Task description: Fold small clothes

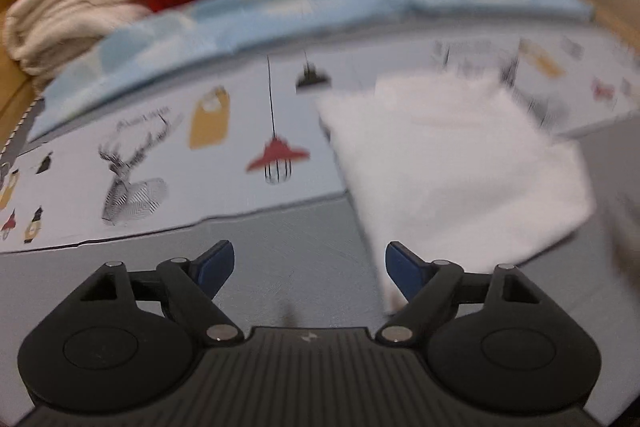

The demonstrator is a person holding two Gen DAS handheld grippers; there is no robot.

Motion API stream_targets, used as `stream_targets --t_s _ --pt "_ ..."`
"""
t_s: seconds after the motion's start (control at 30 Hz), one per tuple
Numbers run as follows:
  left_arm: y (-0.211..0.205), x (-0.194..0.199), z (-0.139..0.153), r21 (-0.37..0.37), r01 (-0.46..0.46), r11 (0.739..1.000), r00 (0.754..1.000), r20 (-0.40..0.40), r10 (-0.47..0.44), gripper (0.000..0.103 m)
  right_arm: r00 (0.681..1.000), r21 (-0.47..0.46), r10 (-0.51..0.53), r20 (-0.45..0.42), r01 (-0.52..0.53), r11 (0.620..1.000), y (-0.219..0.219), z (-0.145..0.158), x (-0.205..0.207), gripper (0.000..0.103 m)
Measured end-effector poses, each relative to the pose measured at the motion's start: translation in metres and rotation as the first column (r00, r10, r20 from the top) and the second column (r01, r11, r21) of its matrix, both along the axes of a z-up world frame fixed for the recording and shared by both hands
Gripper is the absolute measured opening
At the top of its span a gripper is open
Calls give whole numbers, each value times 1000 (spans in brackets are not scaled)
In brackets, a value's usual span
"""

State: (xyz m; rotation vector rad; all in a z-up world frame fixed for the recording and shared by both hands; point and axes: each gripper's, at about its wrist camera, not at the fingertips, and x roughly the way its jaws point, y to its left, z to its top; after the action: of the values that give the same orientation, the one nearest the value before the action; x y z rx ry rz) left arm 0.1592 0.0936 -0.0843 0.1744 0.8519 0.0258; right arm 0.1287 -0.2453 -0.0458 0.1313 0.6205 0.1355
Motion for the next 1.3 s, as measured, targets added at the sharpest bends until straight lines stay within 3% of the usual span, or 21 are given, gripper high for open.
stream_targets --t_s 0.03,0.07,0.13,0.23,0.3,0.4,0.53,0.77,0.97,1.3 --pt "-2 -15 12 -18 -10 1000 999 50 10 98 999 7 22 45 -22 1000 1 7 -15 87" --pt "-7 -29 22 -22 -17 1000 995 96 19 103 996 8 38 78 -39 999 3 11 -31 90" --pt "-21 -52 36 -23 -35 999 982 184 39 103 994 -8 52 98 -51 999 7 10 -59 91" --pt "-41 -87 45 -79 -63 995 969 232 80 103 997 33 39 70 -41 999 12 4 -83 90" --pt "-50 -105 41 -115 -89 989 968 222 113 103 996 45 53 69 -56 997 17 4 -94 90" --pt "-58 -121 28 -139 -136 981 976 153 157 103 994 -44 72 86 -68 997 32 1 -110 89" --pt "-68 -128 21 -76 -125 989 978 159 136 103 991 -93 106 84 -98 991 44 3 -123 88" --pt "-63 -135 20 -110 -151 982 972 162 168 103 995 -82 73 67 -68 994 45 0 -118 88" --pt "-66 -137 18 -88 -141 986 974 164 154 103 998 -72 60 31 -57 996 49 -6 -113 88" --pt "-59 -131 12 -138 -163 977 976 121 180 103 998 -80 69 -10 -69 994 64 -14 -105 88"
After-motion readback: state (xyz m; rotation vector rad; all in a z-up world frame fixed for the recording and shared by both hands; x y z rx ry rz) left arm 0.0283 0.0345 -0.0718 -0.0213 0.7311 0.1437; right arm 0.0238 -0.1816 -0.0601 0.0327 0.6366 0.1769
